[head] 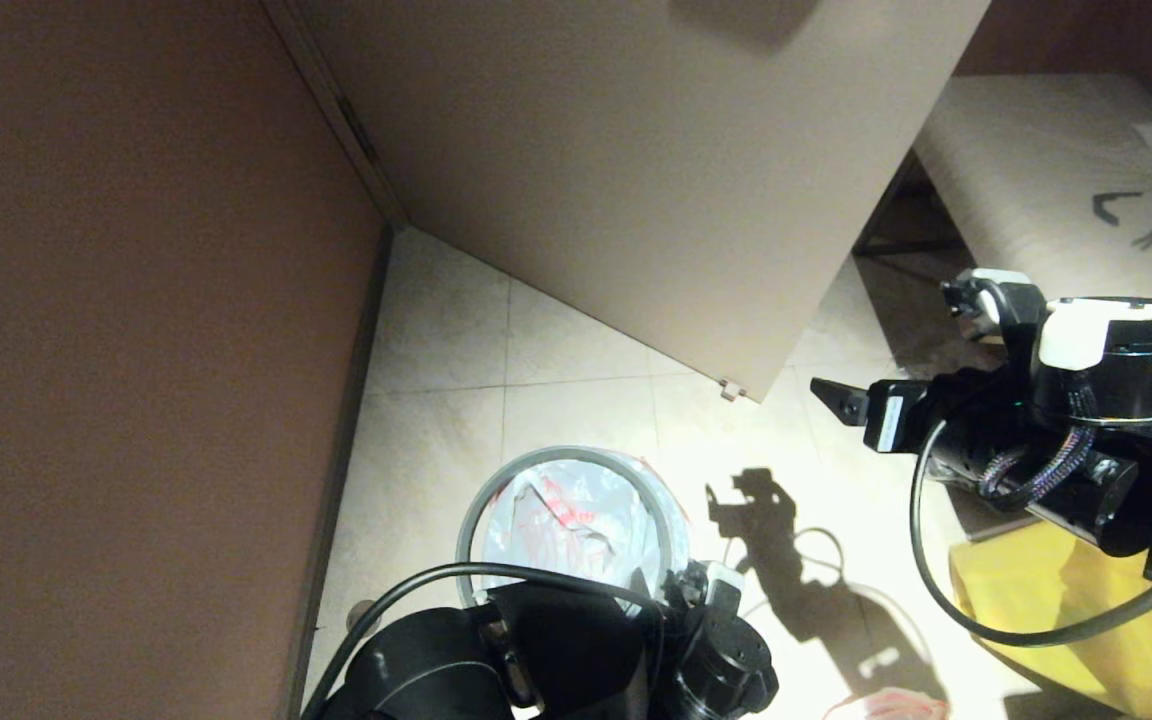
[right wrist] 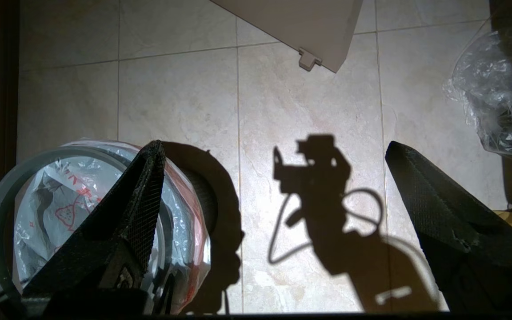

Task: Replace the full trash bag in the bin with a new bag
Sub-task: Place the trash can ring on the trash can

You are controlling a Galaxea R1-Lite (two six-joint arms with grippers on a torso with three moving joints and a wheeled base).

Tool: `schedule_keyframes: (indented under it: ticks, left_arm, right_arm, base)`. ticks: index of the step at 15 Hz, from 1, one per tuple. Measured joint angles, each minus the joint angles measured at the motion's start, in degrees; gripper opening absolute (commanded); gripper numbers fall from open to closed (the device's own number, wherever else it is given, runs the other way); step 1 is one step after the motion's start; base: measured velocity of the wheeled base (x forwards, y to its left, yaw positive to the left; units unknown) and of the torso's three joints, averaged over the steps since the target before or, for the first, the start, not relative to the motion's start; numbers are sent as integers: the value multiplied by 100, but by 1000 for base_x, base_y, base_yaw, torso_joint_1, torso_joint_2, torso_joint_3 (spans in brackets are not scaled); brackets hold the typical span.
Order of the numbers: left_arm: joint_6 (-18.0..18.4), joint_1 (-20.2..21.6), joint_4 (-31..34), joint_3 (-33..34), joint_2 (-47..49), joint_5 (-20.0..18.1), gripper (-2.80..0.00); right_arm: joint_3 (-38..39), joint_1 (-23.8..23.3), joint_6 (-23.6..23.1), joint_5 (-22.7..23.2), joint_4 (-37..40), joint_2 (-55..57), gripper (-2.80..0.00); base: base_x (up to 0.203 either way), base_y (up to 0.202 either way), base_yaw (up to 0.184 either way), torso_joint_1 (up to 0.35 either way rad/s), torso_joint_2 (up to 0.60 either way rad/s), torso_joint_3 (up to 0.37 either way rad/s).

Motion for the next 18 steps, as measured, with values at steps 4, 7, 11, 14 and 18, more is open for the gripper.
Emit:
schedule_keyframes:
  ticks: [4, 7, 11, 14, 18]
  left_arm:
    - [2, -48, -12, 244, -401, -1, 0]
    - [-9, -52, -32, 300, -488, -16, 0]
    - [-14, 167, -59, 228, -668, -22, 0]
    - [-16, 428, -31, 319, -1099, -69, 0]
    - [-63, 1617, 270, 893, -2050, -429, 0]
  right_arm:
    - [-9, 41, -26, -13, 13, -88, 0]
    - [-6, 39, -22, -16, 19, -107, 0]
    - [39, 27, -1, -16, 15, -107, 0]
    - [96, 13, 12, -10, 17, -91, 0]
    - [127, 52, 108, -16, 3, 53, 0]
  base:
    - [0, 0, 0, 0, 0, 0]
    - [0, 0, 0, 0, 0, 0]
    - [0, 0, 0, 0, 0, 0]
    - [0, 0, 0, 0, 0, 0]
    - [0, 0, 0, 0, 0, 0]
